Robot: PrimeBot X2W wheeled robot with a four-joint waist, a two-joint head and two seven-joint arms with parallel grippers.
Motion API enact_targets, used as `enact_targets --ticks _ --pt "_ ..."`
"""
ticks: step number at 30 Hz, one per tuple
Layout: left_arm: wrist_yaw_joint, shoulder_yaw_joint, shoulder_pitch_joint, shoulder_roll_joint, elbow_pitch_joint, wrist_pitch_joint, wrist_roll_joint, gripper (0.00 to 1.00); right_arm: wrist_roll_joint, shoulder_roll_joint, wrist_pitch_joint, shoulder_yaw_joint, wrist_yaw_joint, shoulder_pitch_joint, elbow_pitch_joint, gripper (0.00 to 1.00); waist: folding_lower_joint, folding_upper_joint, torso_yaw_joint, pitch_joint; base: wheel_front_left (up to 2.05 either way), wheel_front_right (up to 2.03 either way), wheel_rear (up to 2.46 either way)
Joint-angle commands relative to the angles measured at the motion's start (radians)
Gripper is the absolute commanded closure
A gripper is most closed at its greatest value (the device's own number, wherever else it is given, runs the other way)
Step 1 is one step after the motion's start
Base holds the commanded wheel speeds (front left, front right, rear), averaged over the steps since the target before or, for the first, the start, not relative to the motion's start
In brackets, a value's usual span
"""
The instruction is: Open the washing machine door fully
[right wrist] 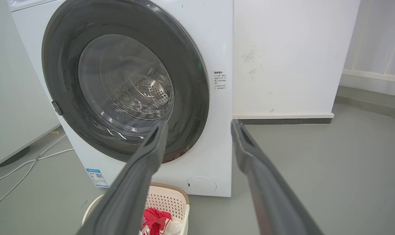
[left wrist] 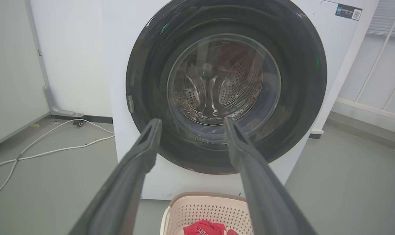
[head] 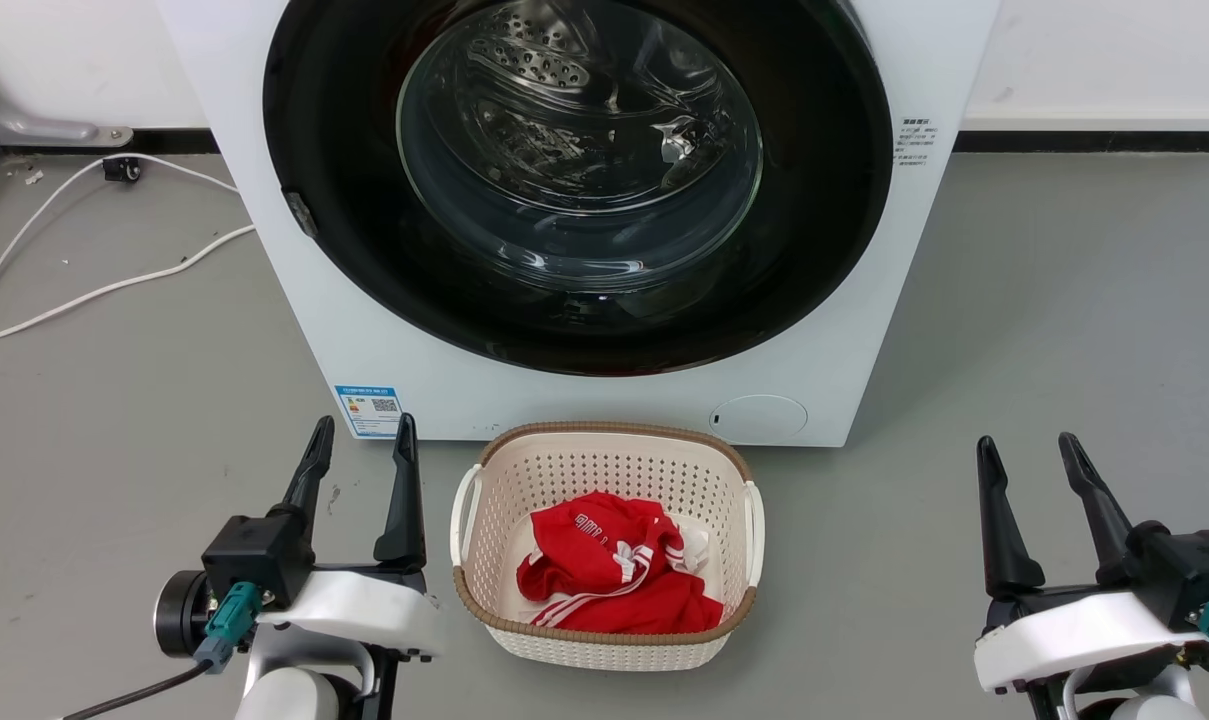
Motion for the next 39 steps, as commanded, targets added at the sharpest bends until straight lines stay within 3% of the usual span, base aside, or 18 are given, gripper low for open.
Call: enact_targets --ticks 1,23,36,37,38,39 --pt "0.004 -0.002 -0.018 0.005 -0.003 -0.009 0.016 0.0 -0.018 0.001 -0.008 0.001 0.002 0.003 -0.008 0.0 0.0 0.0 0.0 0.0 0.0 0.0 0.0" --pt "0.018 -0.012 -0.021 0.004 0.016 -0.049 0.168 0.0 -0.144 0.002 -0.033 0.008 0.001 0.008 0.003 0.0 0.0 0.0 -0.001 0.005 0.0 0.0 0.0" --pt "0.013 -0.003 -0.023 0.0 0.021 -0.048 0.151 0.0 -0.106 0.002 -0.035 0.005 0.001 0.002 0.014 0.0 0.0 0.0 -0.003 0.013 0.0 0.0 0.0" --pt "0.012 -0.002 -0.023 0.0 0.021 -0.048 0.151 0.0 -0.101 0.002 -0.033 0.005 0.001 0.002 0.015 0.54 0.0 0.0 -0.003 0.014 0.0 0.0 0.0" --pt "0.012 -0.002 -0.024 -0.001 0.021 -0.048 0.151 0.0 -0.09 0.002 -0.033 0.006 0.001 0.001 0.017 1.0 0.0 0.0 -0.003 0.014 0.0 0.0 0.0" --pt "0.013 -0.002 -0.024 -0.001 0.021 -0.048 0.151 0.0 -0.085 0.002 -0.033 0.007 0.001 0.0 0.018 1.0 0.0 0.0 -0.003 0.014 0.0 0.0 0.0"
